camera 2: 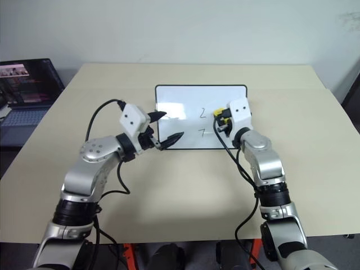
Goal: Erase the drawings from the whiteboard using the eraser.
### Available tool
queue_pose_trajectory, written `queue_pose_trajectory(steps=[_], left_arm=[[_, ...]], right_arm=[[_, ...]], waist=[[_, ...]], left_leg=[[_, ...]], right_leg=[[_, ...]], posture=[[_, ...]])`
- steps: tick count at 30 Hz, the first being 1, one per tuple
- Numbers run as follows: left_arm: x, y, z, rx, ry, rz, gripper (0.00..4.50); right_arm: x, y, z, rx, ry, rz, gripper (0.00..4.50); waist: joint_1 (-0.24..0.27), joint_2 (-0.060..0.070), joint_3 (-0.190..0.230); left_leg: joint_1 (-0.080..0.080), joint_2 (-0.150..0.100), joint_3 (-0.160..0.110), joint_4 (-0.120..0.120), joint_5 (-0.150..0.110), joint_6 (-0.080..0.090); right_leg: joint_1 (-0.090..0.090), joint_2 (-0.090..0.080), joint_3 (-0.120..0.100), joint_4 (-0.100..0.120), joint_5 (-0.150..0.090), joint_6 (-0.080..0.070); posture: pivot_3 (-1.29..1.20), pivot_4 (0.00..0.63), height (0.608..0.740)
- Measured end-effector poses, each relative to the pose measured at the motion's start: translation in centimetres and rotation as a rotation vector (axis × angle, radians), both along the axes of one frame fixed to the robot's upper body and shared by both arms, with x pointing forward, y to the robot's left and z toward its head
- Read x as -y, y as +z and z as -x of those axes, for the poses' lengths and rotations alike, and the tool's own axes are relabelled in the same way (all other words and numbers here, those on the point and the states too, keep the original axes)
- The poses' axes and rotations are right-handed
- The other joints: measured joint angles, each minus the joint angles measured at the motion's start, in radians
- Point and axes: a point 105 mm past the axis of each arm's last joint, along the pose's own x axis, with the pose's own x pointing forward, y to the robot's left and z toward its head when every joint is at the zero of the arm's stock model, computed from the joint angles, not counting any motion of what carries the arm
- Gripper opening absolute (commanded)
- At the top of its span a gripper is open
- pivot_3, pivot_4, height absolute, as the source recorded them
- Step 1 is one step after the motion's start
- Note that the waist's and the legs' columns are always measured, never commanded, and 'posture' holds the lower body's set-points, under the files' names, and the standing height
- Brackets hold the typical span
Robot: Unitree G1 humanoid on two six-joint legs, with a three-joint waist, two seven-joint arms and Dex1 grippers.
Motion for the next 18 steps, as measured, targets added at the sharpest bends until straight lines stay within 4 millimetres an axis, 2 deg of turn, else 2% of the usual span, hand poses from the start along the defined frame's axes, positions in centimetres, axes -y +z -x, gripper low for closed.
queue_pose_trajectory(steps=[13,18], left_arm=[[-0.1,-0.1,0.0,0.0,0.0,-0.002,4.5],[-0.1,-0.1,0.0,-0.002,0.002,-0.003,4.5]], right_arm=[[0.0,0.1,0.0,0.006,-0.005,0.0,1.23],[-1.2,0.7,-0.2,0.028,0.024,-0.01,1.23]], waist=[[0.0,0.0,0.0],[-0.001,0.0,0.0]], left_leg=[[0.0,0.0,0.0,0.0,0.0,0.0],[0.0,0.0,0.0,0.0,0.0,0.0]], right_leg=[[0.0,0.0,0.0,0.0,0.0,0.0],[0.0,0.0,0.0,0.0,0.0,0.0]], posture=[[0.0,0.15,0.74],[0.0,0.15,0.74]])
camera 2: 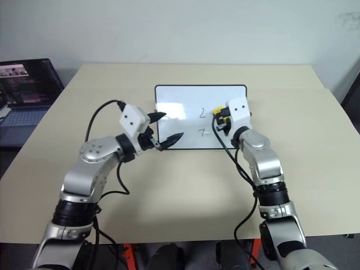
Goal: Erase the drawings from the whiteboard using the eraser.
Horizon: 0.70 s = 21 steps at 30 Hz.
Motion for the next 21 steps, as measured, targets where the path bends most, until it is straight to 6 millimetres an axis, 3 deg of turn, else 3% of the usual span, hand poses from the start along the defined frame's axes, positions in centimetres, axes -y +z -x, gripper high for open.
queue_pose_trajectory(steps=[21], left_arm=[[-0.3,-0.3,0.0,-0.006,0.025,0.006,4.5]], right_arm=[[-6.0,3.8,-0.9,0.149,0.13,-0.048,1.23]], waist=[[0.0,0.0,0.0]], left_leg=[[0.0,0.0,0.0,0.0,0.0,0.0]], right_leg=[[0.0,0.0,0.0,0.0,0.0,0.0]], posture=[[0.0,0.15,0.74]])
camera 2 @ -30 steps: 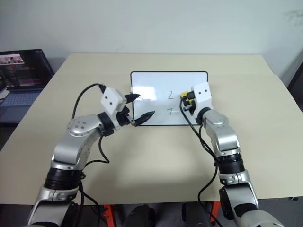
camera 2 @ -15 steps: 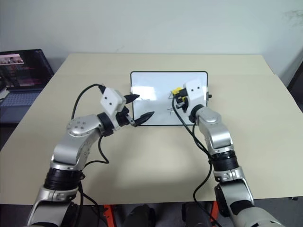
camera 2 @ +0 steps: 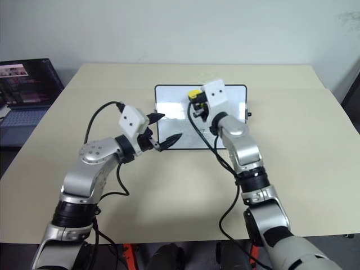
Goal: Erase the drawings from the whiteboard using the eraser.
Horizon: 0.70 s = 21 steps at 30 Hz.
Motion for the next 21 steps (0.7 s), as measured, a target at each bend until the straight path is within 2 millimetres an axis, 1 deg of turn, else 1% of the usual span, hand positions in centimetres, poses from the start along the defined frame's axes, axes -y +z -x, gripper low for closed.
queue_pose_trajectory(steps=[4,8,13,18,21], left_arm=[[0.0,0.0,0.1,0.001,-0.001,0.0,4.5],[0.2,0.1,0.3,0.006,-0.005,-0.001,4.5],[0.2,0.0,0.3,-0.003,-0.003,0.0,4.5],[0.2,0.0,0.3,-0.004,-0.003,0.0,4.5],[0.2,0.0,0.3,-0.004,-0.003,0.001,4.5]], right_arm=[[-0.9,-0.8,0.0,-0.01,0.016,0.015,1.23],[-1.3,-1.1,-0.1,-0.004,0.025,0.017,1.23],[-2.2,-2.1,0.0,0.006,0.049,0.068,1.23],[-2.4,-2.7,-0.2,0.001,0.051,0.091,1.23],[-2.1,-2.7,-0.6,0.022,0.036,0.153,1.23]], waist=[[0.0,0.0,0.0],[0.0,0.0,0.0],[0.0,0.0,0.0],[0.0,0.0,0.0],[0.0,0.0,0.0]], left_leg=[[0.0,0.0,0.0,0.0,0.0,0.0],[0.0,0.0,0.0,0.0,0.0,0.0],[0.0,0.0,0.0,0.0,0.0,0.0],[0.0,0.0,0.0,0.0,0.0,0.0],[0.0,0.0,0.0,0.0,0.0,0.0]], right_leg=[[0.0,0.0,0.0,0.0,0.0,0.0],[0.0,0.0,0.0,0.0,0.0,0.0],[0.0,0.0,0.0,0.0,0.0,0.0],[0.0,0.0,0.0,0.0,0.0,0.0],[0.0,0.0,0.0,0.0,0.0,0.0]], posture=[[0.0,0.15,0.74],[0.0,0.15,0.74],[0.0,0.15,0.74],[0.0,0.15,0.74],[0.0,0.15,0.74]])
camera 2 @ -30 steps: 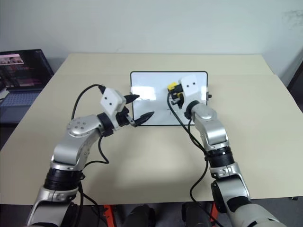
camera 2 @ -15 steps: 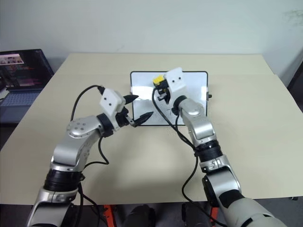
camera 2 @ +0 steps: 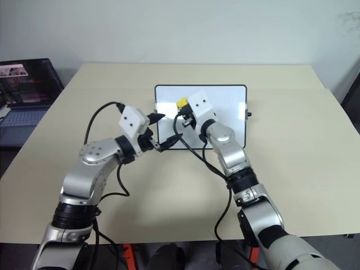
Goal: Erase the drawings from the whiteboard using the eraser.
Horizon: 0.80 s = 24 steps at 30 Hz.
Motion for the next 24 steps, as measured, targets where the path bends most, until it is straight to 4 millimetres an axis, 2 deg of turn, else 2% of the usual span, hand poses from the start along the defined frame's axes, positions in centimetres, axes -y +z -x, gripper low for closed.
queue_pose_trajectory(steps=[6,14,24], left_arm=[[0.0,0.0,0.0,0.0,0.0,0.001,4.5],[0.1,0.0,0.0,-0.001,-0.003,0.006,4.5],[0.3,0.3,0.0,0.008,-0.01,0.008,4.5]], right_arm=[[1.1,-1.5,-0.7,0.0,-0.031,0.094,1.23],[2.2,-1.3,-1.0,0.018,-0.044,0.13,1.23],[5.3,-2.1,-0.4,0.029,-0.072,0.192,1.23]], waist=[[0.0,0.0,0.0],[0.0,0.0,0.0],[0.003,0.0,0.0]], left_leg=[[0.0,0.0,0.0,0.0,0.0,0.0],[0.0,0.0,0.0,0.0,0.0,0.0],[0.001,-0.001,0.0,0.001,0.0,0.0]], right_leg=[[0.0,0.0,0.0,0.0,0.0,0.0],[0.0,0.0,0.0,0.0,0.0,0.0],[0.001,-0.001,0.0,0.0,0.0,0.0]], posture=[[0.0,0.15,0.74],[0.0,0.15,0.74],[0.0,0.15,0.74]])
